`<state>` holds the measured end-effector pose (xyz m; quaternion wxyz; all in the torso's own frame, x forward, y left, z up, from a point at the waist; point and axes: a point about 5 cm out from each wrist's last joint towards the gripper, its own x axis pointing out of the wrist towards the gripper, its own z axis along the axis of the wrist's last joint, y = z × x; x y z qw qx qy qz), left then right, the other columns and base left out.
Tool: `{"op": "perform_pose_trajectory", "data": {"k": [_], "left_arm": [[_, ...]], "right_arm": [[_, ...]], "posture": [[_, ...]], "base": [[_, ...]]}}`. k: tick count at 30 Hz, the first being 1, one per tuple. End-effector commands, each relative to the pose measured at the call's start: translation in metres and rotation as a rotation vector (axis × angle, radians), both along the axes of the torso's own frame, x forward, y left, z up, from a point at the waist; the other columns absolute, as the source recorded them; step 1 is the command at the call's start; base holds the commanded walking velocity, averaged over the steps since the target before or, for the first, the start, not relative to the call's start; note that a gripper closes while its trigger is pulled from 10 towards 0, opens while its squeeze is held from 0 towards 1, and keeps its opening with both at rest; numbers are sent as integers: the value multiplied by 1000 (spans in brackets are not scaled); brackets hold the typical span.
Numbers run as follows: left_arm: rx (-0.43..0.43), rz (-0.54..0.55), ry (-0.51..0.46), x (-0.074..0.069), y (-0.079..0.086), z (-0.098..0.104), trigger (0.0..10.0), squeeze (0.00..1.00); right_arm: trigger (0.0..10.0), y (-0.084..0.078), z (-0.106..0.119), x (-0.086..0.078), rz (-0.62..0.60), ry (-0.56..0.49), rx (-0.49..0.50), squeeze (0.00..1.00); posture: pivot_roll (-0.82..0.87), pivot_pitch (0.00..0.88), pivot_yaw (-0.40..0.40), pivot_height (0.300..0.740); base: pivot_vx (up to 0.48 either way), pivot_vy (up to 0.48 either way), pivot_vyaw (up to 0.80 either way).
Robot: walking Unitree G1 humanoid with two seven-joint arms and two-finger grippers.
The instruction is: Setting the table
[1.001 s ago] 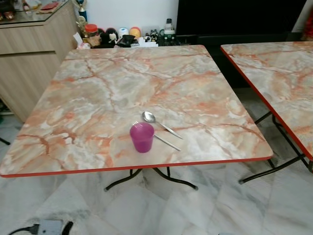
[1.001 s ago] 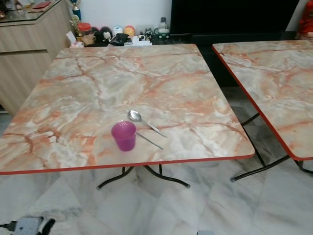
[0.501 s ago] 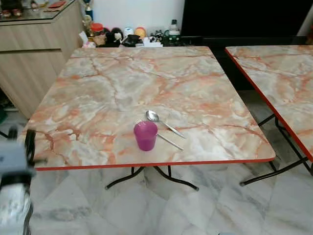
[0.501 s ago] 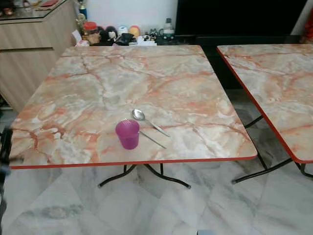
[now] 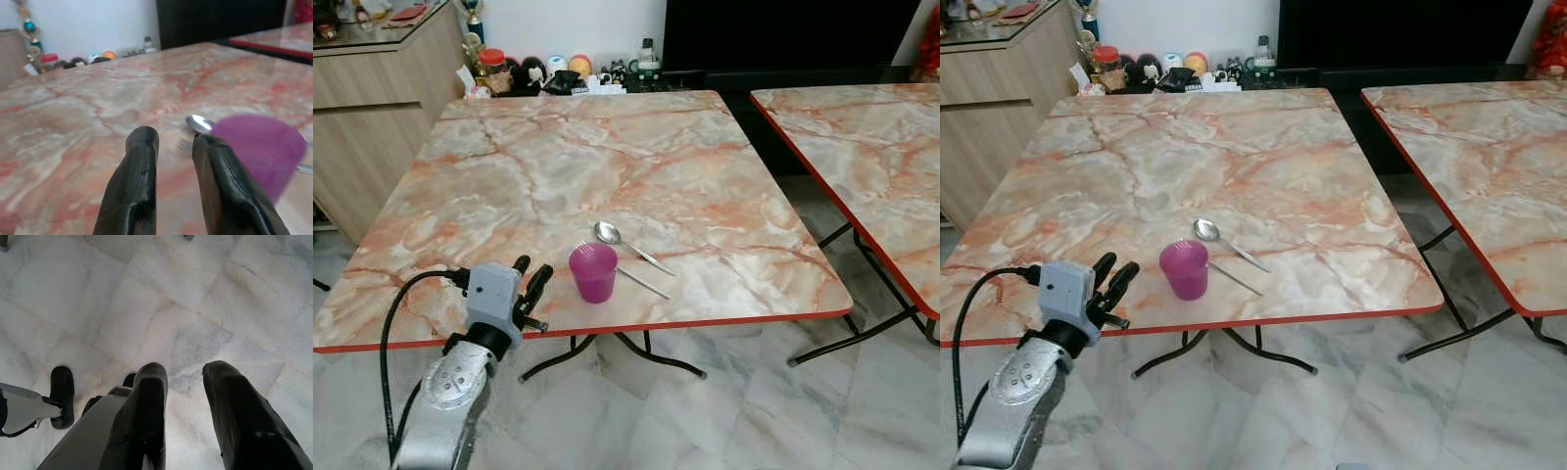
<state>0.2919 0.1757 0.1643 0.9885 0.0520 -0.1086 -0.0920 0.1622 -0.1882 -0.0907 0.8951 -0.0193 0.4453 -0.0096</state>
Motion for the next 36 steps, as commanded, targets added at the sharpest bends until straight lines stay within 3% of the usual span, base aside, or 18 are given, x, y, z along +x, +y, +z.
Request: {"op": "perform_pose_trajectory", "data": {"k": [1,2,3,11,14,18,19,20,36], "left_arm": [[-59,17,5,2,3,9,10000,0],[-61,18,6,2,3,11,10000,388],[-62,19,7,2,3,11,10000,1000],[-105,18,17,2,3,15,10000,1000],[-169,24,24,3,3,18,10000,1000],[-154,21,38,3,5,16,10000,1000],[-148,23,45,3,6,15,10000,59],[-141,25,51,3,7,14,10000,0],[-201,6,46,1,10,17,10000,0]], "right_arm": [[10000,1,-2,-4,-10,15,6,0],[10000,0,-2,-4,-10,15,6,0],[10000,0,-2,-4,-10,15,6,0],[10000,0,-2,-3,-25,13,9,0],[10000,0,-1,-3,-26,13,9,0],[10000,0,-1,-2,-37,10,12,0],[10000,1,-1,-1,-36,10,12,0],[10000,1,-1,-1,-34,10,12,0],[10000,0,-1,-2,-42,14,9,0]], "posture": [[77,97,-1,740],[79,100,-2,740],[79,100,-2,740],[72,123,2,740],[73,127,4,740],[73,127,3,740],[71,127,4,740],[71,127,3,740],[75,86,1,740]], "base": [[0,0,0],[0,0,0],[0,0,0],[0,0,0],[0,0,0],[0,0,0],[0,0,0],[0,0,0],[87,0,0]]}}
